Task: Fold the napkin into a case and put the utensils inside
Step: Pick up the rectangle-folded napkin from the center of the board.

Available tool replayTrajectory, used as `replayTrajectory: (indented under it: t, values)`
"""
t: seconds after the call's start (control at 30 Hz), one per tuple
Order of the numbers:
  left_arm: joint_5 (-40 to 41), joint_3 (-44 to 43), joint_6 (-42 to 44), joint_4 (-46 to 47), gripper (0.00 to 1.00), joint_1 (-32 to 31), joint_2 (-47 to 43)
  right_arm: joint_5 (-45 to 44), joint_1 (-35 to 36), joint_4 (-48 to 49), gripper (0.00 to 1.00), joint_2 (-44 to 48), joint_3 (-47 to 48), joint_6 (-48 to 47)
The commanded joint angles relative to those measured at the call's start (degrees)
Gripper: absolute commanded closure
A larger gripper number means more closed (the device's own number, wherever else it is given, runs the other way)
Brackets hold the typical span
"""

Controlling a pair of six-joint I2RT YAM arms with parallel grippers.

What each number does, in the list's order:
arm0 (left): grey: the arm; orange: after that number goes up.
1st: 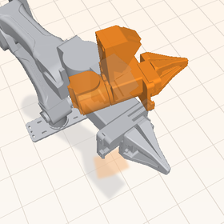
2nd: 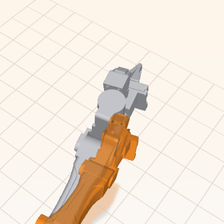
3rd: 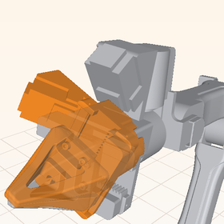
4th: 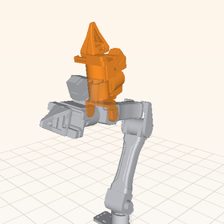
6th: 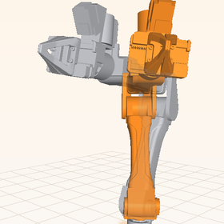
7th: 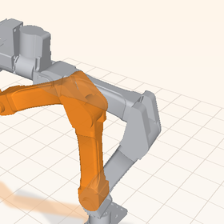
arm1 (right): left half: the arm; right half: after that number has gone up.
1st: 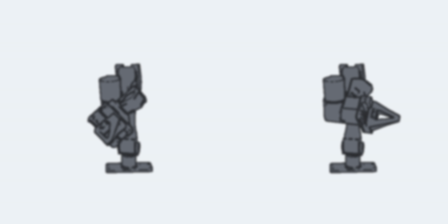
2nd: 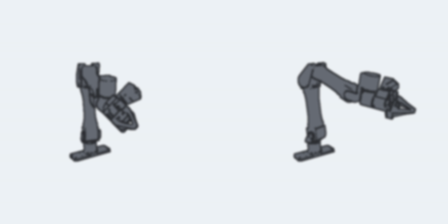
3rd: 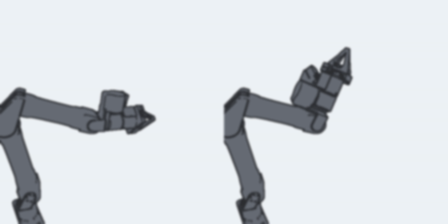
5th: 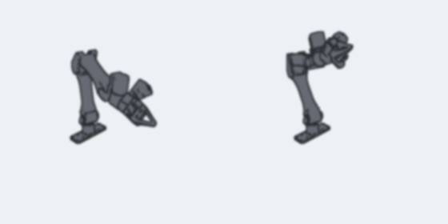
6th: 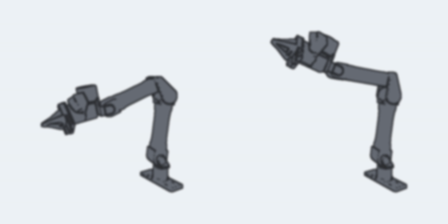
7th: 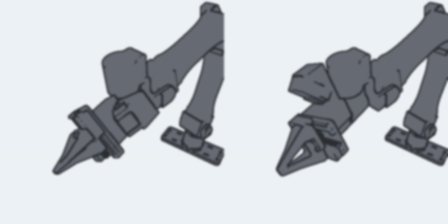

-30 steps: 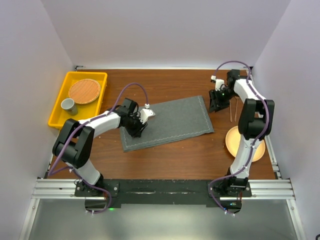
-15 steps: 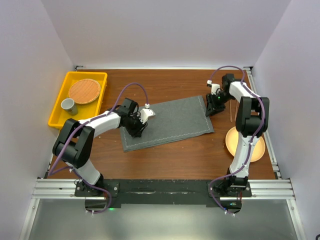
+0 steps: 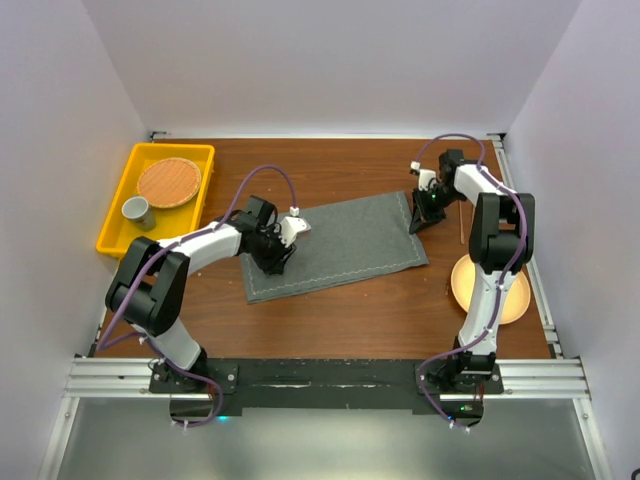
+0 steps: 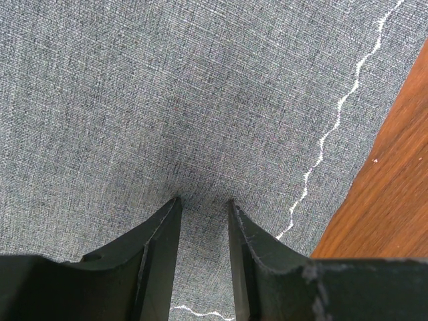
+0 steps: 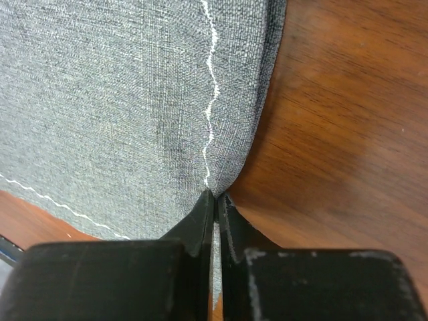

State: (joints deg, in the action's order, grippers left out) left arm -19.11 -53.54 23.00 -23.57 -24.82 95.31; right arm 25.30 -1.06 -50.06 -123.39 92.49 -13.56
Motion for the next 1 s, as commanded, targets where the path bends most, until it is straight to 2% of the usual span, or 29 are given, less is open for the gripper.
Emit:
replayTrajectory:
  t: [0.0, 0.13, 0.17, 0.3, 0.33, 0.53, 0.63, 0.73, 0.97]
  values:
    - [-0.8, -0.7, -1.6, 1.2, 0.59, -0.3, 1.5, 1.2, 0.3, -0.3, 1.00, 1.0, 1.3, 0.8]
    - [-1.0, -1.0, -3.8, 1.8, 0.51, -0.3, 0.5, 2.6, 0.3, -2.6, 1.00, 3.1, 3.3, 0.8]
    - [-1.0, -1.6, -4.4, 1.9, 0.45, -0.1, 0.1, 3.3, 0.3, -2.8, 1.00, 3.5, 3.8, 0.8]
    - [-1.4, -2.7, -7.2, 2.6, 0.29, 1.1, -2.5, 5.2, 0.3, -3.7, 1.00, 5.8, 4.5, 2.1]
    - [-1.9, -3.1, -8.4, 3.1, 0.23, 2.1, -2.9, 5.7, 0.4, -4.1, 1.00, 6.3, 4.5, 2.4]
    - [-4.8, -3.9, -12.4, 5.2, 0.10, 6.8, -4.7, 10.1, 0.6, -5.0, 1.00, 7.3, 4.7, 4.9]
    - [-7.2, -4.2, -14.6, 5.8, 0.00, 10.4, -5.8, 12.7, 3.6, -5.0, 1.00, 7.7, 5.4, 6.4]
    - [-9.3, -4.1, -16.1, 6.2, 0.00, 13.8, -7.8, 14.8, 6.7, -3.8, 1.00, 8.0, 6.0, 8.5]
    - [-9.5, -3.8, -16.1, 3.5, 0.00, 16.9, -14.4, 18.6, 17.0, 2.9, 1.00, 5.4, 8.8, 16.7]
